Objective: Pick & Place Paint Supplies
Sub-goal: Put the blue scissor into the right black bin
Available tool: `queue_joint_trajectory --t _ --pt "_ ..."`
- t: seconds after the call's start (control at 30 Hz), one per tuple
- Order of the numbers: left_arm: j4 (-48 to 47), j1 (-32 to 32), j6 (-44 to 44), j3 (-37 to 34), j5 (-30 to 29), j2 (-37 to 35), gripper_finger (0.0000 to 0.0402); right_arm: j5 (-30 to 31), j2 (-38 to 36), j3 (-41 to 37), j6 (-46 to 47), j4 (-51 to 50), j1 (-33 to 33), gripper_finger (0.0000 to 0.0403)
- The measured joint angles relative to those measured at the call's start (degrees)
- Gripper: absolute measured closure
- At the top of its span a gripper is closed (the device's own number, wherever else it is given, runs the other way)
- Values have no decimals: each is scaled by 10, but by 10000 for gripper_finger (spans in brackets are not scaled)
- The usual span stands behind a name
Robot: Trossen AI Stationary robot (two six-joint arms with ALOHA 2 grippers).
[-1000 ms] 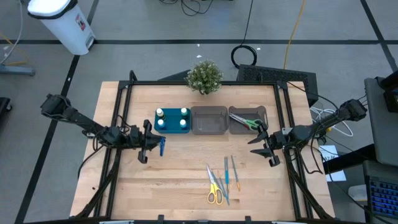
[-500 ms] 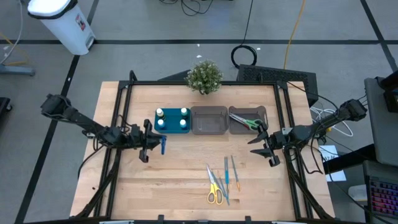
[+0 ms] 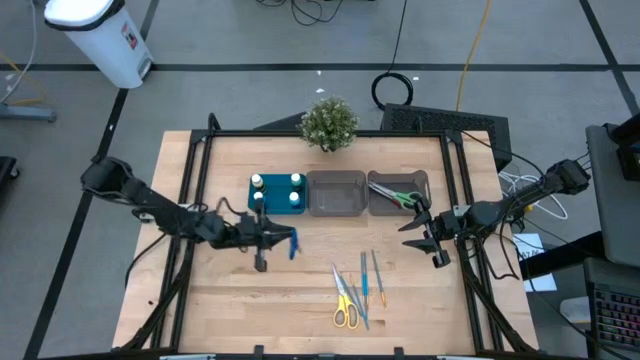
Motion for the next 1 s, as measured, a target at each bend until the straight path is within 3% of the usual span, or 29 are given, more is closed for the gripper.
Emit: queue_joint_trajectory --t 0.3,0.63,0.77,1.0 --pt "-111 35 -31 85 2 65 381 0 0 0 0 -2 0 252" --pt "-127 49 -33 130 10 123 381 2 0 0 7 -8 0 252" --pt "-195 50 -39 141 -43 124 381 9 0 0 50 -5 0 252" --pt "-383 49 -65 186 -137 124 381 115 14 0 112 -32 0 252"
